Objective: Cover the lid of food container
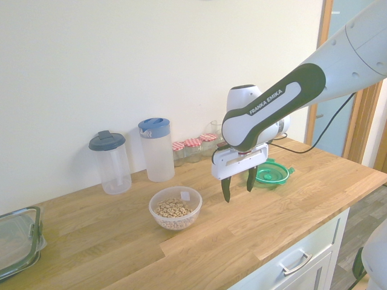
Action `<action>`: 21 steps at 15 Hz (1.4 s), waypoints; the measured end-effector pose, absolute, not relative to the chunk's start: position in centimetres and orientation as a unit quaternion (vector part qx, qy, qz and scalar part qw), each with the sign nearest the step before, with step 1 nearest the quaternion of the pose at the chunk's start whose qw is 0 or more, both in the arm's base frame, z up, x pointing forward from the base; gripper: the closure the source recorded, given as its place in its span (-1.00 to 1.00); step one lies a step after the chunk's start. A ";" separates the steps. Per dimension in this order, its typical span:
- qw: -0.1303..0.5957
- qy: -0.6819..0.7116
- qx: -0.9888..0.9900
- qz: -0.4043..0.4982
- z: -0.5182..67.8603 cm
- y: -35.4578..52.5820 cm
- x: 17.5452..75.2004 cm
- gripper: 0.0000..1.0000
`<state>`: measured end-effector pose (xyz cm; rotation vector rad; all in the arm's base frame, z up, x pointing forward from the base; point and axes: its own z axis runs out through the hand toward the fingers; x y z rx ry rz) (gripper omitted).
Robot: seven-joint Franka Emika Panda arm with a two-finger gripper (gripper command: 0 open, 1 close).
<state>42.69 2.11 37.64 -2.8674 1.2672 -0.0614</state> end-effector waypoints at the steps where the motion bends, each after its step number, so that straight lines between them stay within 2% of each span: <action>1: 0.003 0.403 -0.915 -0.019 37.6 2.1 42.7 -1.00; 4: 0.032 0.383 -0.923 -0.014 38.5 0.4 43.2 -1.00; 11: 0.207 0.295 -0.930 0.069 42.6 -14.1 44.2 -1.00; 15: 0.243 0.263 -0.929 0.091 43.2 -23.6 45.6 -1.00; 21: 0.261 0.265 -0.921 0.120 39.9 -33.4 47.7 -1.00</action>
